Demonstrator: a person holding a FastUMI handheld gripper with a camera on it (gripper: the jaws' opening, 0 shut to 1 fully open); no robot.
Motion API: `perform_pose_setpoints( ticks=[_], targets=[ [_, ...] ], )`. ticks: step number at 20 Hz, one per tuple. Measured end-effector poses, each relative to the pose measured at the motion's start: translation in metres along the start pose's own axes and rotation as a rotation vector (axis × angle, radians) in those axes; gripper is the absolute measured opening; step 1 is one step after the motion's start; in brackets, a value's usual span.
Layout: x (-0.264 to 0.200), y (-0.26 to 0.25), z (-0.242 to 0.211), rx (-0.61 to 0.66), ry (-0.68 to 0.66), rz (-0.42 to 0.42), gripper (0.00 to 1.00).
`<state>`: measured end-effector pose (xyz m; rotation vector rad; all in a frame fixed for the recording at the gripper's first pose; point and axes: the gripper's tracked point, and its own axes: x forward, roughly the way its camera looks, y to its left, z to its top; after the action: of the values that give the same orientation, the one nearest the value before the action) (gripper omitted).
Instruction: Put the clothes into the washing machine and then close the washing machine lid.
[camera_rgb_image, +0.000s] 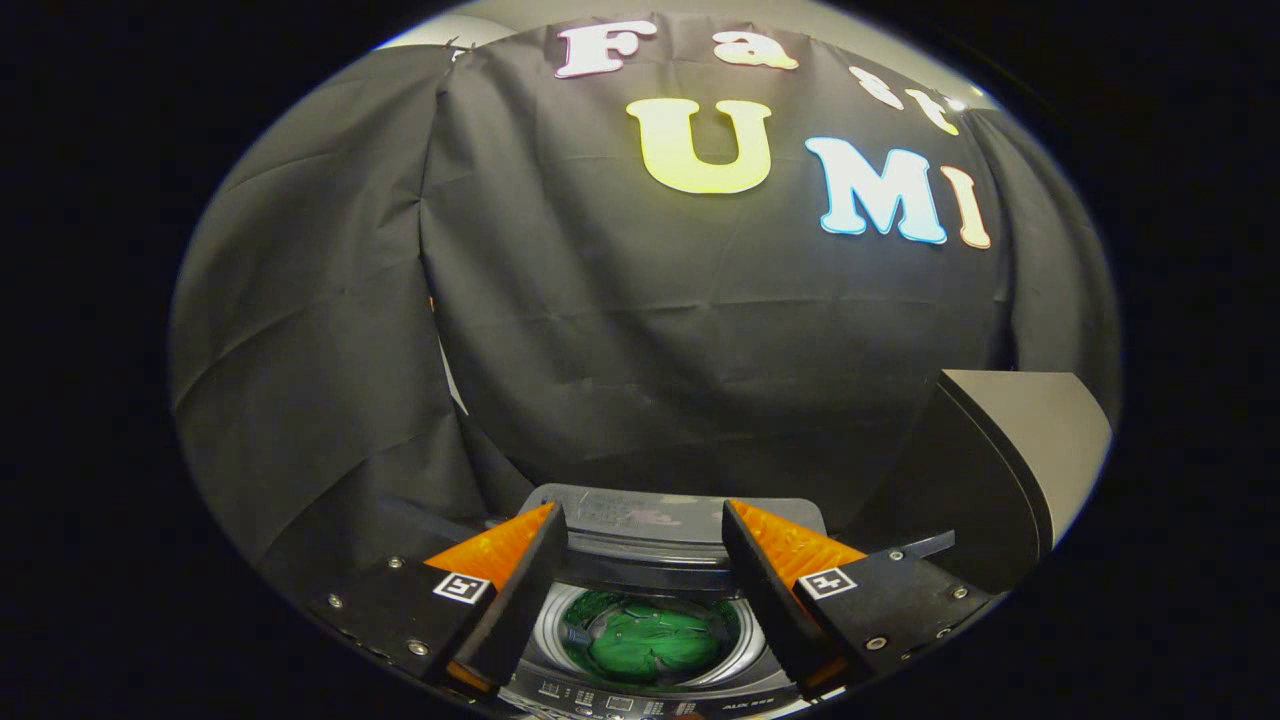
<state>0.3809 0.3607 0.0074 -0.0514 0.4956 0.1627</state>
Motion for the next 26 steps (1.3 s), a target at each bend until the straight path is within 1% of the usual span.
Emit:
perform_pose_setpoints(
  ticks=[5, 8, 12, 14, 16, 19, 23, 26],
  targets=[
    [-0.013, 0.007, -0.037, -0.052, 0.031, 0.025, 0.96],
    [-0.018, 0.012, -0.059, -0.046, 0.045, 0.039, 0.96],
    [-0.026, 0.018, -0.070, -0.028, 0.045, 0.059, 0.96],
    [-0.033, 0.028, -0.068, -0.019, 0.024, 0.101, 0.96],
    [-0.049, 0.037, -0.057, -0.027, -0.030, 0.133, 0.96],
    [-0.082, 0.031, -0.035, -0.052, -0.117, 0.125, 0.96],
    [-0.119, -0.002, -0.010, -0.051, -0.201, 0.103, 0.96],
    [-0.153, -0.040, 0.008, -0.065, -0.280, 0.076, 0.96]
  ],
)
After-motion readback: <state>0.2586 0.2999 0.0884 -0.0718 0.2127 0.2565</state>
